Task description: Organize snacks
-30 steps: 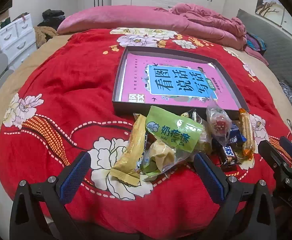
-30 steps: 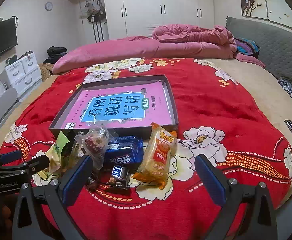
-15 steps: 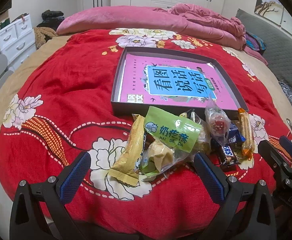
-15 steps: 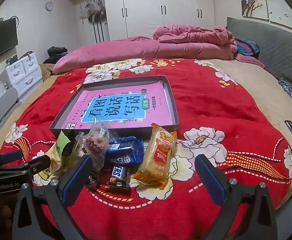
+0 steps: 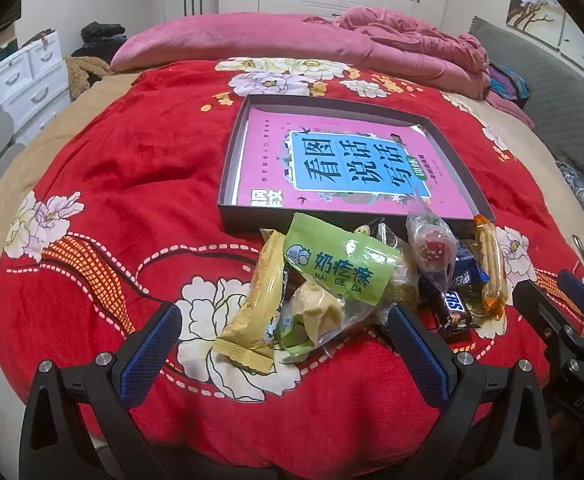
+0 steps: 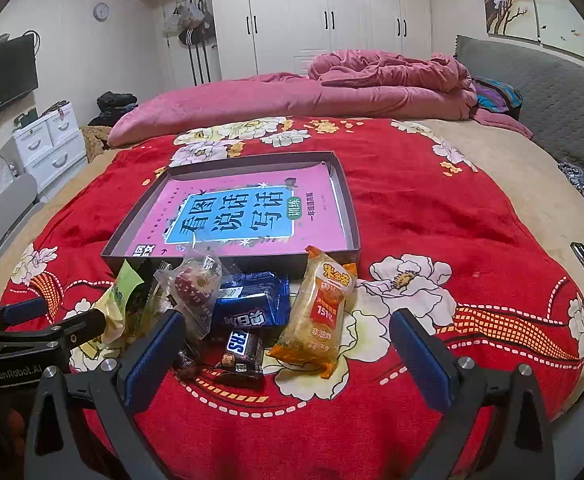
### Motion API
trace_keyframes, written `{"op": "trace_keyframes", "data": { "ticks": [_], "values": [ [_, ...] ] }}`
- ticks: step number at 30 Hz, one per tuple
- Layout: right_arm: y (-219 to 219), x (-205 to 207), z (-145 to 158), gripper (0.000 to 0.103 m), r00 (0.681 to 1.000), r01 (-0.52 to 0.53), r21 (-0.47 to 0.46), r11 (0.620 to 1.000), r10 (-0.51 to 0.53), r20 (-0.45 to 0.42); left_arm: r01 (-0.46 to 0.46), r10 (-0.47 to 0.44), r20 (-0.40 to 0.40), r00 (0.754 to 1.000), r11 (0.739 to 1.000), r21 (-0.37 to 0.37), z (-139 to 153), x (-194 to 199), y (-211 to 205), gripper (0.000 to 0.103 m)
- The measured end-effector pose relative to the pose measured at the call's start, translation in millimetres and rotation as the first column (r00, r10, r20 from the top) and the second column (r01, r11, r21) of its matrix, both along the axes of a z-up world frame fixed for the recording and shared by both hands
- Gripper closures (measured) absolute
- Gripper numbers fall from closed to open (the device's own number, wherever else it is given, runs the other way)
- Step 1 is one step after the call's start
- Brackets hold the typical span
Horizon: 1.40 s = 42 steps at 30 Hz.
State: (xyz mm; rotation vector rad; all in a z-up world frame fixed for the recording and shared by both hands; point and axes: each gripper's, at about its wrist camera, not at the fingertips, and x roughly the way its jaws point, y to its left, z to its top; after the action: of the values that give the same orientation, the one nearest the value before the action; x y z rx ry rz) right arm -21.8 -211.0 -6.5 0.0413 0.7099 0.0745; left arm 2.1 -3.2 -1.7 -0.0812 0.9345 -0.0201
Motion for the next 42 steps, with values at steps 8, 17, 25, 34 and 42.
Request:
{"op": "trace_keyframes", "data": {
  "ticks": [8,17,25,34,42],
  "values": [
    [-0.2,0.1,-0.2,0.0,1.0,0.0,0.0,1.0,0.0,-0.001,-0.001,0.001,0.0,1.0,1.0,0.0,-0.4,0.5,-0.4,0.0],
    [-3.3,0.2,-0.4,0.0,1.0,0.007,0.005,1.0,-0.007,-0.002,0.0,0.0,0.001,1.0,1.0,0.001,-0.9,0.3,-0.6,0.0],
    [-9.0,0.7,-0.9,0.0,1.0,0.023,0.021,1.0,-0.023,-0.005,-0.009,0.009,-0.01,1.0,1.0,-0.007,-3.6,1.4,2.9,0.0],
    [-18.7,4.8,-3.7,0.0,0.998,0.051,0.053,0.997,-0.05,-0.023,-0.056,0.053,-0.048,0.997,0.997,-0.061,-9.4,5.2,22.2,0.0],
    [-27.5,11.1,-4.6,0.0,0.997,0.076,0.074,0.994,-0.074,-0.03,-0.029,0.021,-0.089,0.996,0.995,-0.092,-17.1,7.7,25.9,0.0]
  ]
}}
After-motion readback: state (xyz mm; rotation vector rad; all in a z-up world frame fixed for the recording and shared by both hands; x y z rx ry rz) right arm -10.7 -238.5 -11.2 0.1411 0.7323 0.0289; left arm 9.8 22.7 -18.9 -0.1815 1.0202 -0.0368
